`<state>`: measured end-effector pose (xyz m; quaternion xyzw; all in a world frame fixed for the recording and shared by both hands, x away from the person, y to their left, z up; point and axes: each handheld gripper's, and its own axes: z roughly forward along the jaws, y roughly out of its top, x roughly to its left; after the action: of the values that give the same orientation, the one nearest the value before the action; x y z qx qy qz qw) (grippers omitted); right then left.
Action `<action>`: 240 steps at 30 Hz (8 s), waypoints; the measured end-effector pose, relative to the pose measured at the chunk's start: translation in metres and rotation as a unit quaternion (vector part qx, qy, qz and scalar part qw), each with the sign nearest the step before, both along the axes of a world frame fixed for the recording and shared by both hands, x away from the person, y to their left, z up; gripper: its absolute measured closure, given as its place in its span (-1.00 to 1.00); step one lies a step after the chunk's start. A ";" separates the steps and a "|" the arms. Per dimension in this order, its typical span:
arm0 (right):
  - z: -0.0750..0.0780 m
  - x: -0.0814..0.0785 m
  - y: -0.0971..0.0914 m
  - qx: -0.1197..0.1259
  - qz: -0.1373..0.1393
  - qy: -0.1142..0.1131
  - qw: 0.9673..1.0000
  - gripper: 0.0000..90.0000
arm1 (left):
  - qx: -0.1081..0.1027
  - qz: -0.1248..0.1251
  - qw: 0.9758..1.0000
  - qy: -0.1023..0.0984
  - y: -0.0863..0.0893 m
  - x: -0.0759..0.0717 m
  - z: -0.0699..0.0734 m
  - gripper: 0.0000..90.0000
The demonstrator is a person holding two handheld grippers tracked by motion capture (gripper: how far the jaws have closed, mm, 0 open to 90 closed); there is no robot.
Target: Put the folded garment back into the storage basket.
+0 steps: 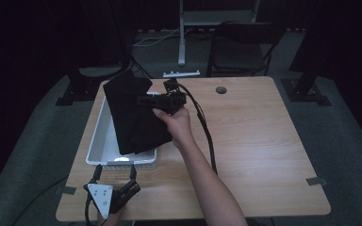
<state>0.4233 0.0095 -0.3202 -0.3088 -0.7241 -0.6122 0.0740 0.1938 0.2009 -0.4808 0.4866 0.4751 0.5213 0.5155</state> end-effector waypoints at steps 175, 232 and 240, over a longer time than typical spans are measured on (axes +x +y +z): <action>-0.066 0.010 0.093 -0.311 0.009 0.012 0.950 -0.99 | 0.001 -0.012 1.000 -0.004 0.001 -0.001 0.000 -0.97; -0.056 -0.038 0.048 -0.183 0.023 -0.144 0.972 -0.98 | 0.002 -0.012 1.000 -0.001 0.001 -0.001 0.000 -0.97; -0.051 -0.041 0.039 -0.187 0.013 -0.148 0.971 -0.98 | 0.002 -0.012 1.000 -0.001 0.001 -0.001 0.000 -0.97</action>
<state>0.3819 0.0486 -0.3711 -0.2135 -0.8327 -0.5037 -0.0856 0.1933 0.2017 -0.4809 0.4926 0.4680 0.5164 0.5212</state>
